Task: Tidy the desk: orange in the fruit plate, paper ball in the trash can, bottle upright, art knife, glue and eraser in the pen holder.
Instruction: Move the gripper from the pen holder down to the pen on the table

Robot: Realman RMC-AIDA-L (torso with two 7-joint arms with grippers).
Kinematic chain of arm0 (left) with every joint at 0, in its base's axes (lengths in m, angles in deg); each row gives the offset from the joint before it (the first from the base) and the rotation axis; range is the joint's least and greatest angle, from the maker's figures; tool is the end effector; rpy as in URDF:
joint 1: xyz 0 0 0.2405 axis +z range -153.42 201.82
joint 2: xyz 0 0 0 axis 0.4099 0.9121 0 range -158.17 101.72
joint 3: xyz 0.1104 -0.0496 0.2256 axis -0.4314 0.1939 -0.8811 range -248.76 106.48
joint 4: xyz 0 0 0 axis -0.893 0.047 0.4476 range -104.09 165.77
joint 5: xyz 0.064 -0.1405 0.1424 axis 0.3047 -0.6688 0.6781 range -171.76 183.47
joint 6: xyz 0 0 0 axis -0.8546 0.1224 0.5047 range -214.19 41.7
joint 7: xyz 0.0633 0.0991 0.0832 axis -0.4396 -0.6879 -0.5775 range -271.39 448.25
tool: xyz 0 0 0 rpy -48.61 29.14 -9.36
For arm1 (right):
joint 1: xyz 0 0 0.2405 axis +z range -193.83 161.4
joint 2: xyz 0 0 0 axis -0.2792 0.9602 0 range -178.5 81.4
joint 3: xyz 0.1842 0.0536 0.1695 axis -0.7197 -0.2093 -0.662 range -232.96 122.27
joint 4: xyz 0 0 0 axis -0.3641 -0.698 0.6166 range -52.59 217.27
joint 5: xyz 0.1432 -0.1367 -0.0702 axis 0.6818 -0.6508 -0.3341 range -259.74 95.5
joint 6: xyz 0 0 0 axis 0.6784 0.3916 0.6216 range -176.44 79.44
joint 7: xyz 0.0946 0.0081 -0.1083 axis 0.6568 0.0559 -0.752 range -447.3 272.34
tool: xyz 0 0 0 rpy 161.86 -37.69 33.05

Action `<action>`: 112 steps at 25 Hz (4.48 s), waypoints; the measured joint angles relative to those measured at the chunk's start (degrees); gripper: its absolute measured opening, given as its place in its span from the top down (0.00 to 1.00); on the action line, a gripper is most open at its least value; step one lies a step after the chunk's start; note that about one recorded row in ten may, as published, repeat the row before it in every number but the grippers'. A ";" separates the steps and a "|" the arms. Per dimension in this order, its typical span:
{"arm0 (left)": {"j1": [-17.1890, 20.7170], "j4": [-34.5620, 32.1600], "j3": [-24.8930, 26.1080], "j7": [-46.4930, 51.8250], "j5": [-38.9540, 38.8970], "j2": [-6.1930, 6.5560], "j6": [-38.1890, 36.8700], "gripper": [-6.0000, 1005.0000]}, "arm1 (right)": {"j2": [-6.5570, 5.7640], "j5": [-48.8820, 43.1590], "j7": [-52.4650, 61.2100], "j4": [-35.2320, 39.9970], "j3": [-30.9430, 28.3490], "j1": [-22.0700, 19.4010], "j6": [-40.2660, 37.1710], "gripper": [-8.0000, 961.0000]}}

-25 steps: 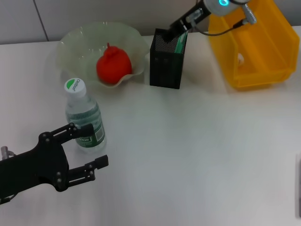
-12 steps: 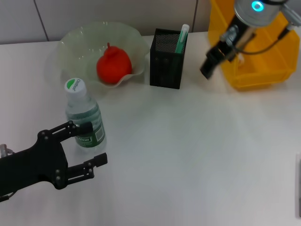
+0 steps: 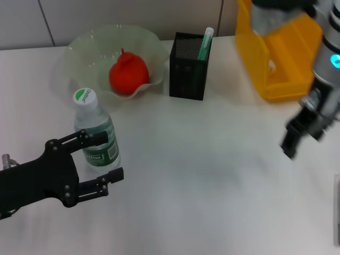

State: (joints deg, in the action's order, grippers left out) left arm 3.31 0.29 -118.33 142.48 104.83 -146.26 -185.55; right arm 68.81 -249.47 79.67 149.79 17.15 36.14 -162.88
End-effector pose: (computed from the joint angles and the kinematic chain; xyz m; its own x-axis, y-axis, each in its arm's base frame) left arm -0.2765 0.2673 -0.0062 0.7562 0.0546 0.6521 0.2409 -0.9497 -0.1999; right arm 0.1594 0.3614 0.0417 0.2589 -0.8892 0.3771 -0.6175 -0.4526 -0.6433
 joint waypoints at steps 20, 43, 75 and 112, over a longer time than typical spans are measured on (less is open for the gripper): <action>-0.14 -0.09 -0.11 0.27 -0.32 -0.33 -0.05 0.22 | -3.94 0.01 0.11 -3.50 7.95 -8.58 -2.65 0.27; 1.12 0.06 0.74 1.86 -0.75 -0.44 -0.36 0.22 | -4.77 -0.08 0.38 -9.95 14.13 -10.17 6.01 0.27; 1.11 -0.27 0.70 2.99 -1.42 -0.44 -0.77 0.22 | -2.65 0.01 1.58 -12.52 18.17 -8.60 12.30 0.27; 1.38 -0.35 0.70 2.99 -1.88 -0.35 -1.77 0.22 | 0.47 0.15 -5.09 -6.67 12.40 -4.93 8.53 0.28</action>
State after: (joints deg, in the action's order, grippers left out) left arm 4.69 -0.06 -117.63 145.47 102.95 -146.61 -187.32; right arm 69.28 -249.32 74.58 143.11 29.55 31.21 -154.35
